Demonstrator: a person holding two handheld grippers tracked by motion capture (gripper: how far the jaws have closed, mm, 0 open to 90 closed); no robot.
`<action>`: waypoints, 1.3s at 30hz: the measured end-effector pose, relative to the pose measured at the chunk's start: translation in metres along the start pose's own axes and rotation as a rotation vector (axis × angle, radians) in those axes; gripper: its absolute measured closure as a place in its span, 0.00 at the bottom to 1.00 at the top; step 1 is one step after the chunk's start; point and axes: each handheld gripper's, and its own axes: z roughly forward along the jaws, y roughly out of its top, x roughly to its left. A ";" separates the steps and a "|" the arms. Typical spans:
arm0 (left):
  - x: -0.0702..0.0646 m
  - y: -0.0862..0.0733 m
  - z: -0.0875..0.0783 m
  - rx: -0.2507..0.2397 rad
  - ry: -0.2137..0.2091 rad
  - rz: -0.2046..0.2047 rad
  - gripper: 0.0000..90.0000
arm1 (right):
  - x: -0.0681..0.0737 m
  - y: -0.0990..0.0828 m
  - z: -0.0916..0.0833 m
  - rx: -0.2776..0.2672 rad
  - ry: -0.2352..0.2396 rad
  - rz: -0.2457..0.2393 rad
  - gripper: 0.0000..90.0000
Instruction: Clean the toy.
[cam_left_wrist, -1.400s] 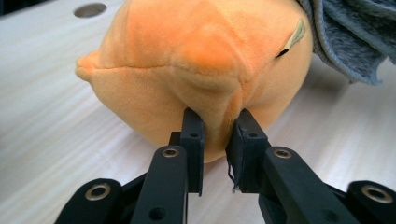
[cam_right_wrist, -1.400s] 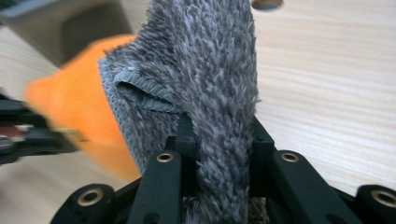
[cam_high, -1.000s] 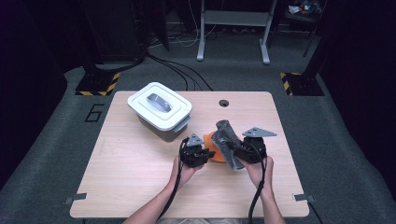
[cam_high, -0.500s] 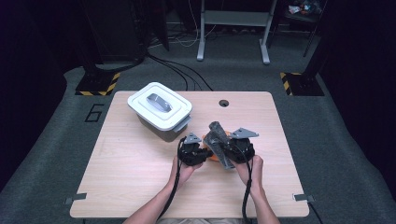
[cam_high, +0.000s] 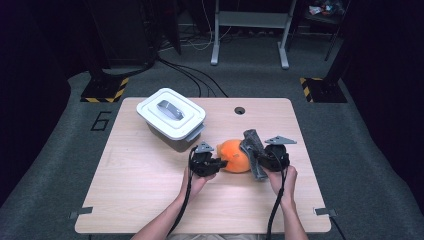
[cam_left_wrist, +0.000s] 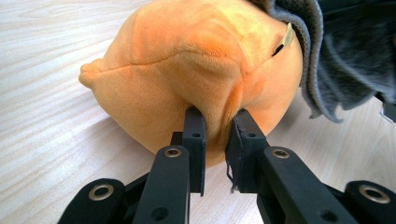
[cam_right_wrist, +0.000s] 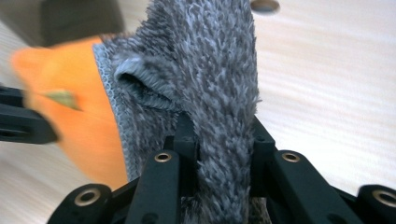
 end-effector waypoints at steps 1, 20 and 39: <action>0.000 0.000 0.001 -0.004 -0.002 -0.003 0.87 | -0.004 -0.003 0.003 0.009 0.002 0.014 0.79; 0.000 -0.001 0.000 0.002 -0.006 0.027 0.87 | 0.039 0.017 -0.023 -0.067 0.081 -0.087 0.79; 0.000 -0.002 0.001 0.004 -0.019 0.026 0.87 | 0.042 0.015 -0.011 -0.031 0.084 -0.104 0.79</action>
